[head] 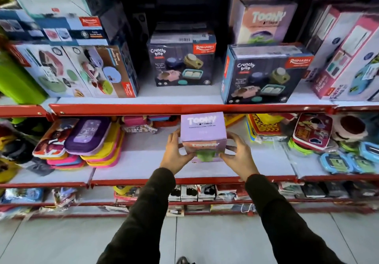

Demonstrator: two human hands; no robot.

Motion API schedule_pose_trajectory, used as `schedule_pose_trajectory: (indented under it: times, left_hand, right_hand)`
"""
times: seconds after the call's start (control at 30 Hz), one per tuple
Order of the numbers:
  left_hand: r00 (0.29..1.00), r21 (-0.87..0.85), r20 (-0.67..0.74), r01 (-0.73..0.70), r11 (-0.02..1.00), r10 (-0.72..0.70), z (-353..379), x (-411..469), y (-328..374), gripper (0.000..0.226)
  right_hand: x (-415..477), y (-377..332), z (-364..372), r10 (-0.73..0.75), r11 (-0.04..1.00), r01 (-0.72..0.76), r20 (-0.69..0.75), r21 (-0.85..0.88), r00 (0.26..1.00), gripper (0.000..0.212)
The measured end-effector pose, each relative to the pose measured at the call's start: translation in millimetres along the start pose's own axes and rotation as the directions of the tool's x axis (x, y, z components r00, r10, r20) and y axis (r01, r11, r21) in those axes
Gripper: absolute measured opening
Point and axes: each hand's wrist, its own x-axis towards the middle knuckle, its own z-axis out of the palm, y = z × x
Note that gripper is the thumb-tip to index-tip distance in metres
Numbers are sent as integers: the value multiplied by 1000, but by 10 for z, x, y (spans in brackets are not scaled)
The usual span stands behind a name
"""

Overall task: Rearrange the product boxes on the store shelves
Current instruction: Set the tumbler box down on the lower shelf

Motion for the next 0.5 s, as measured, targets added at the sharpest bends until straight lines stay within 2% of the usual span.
schedule_pose_trajectory:
  times: [0.23, 0.5]
  left_hand:
    - [990, 75, 37, 136, 988, -139, 251, 122, -236, 83]
    - [981, 120, 38, 186, 975, -192, 404, 72, -264, 84]
  right_hand:
    - [82, 338, 54, 110, 993, -108, 42, -37, 993, 64]
    - [60, 573, 174, 184, 976, -179, 27, -123, 983, 57]
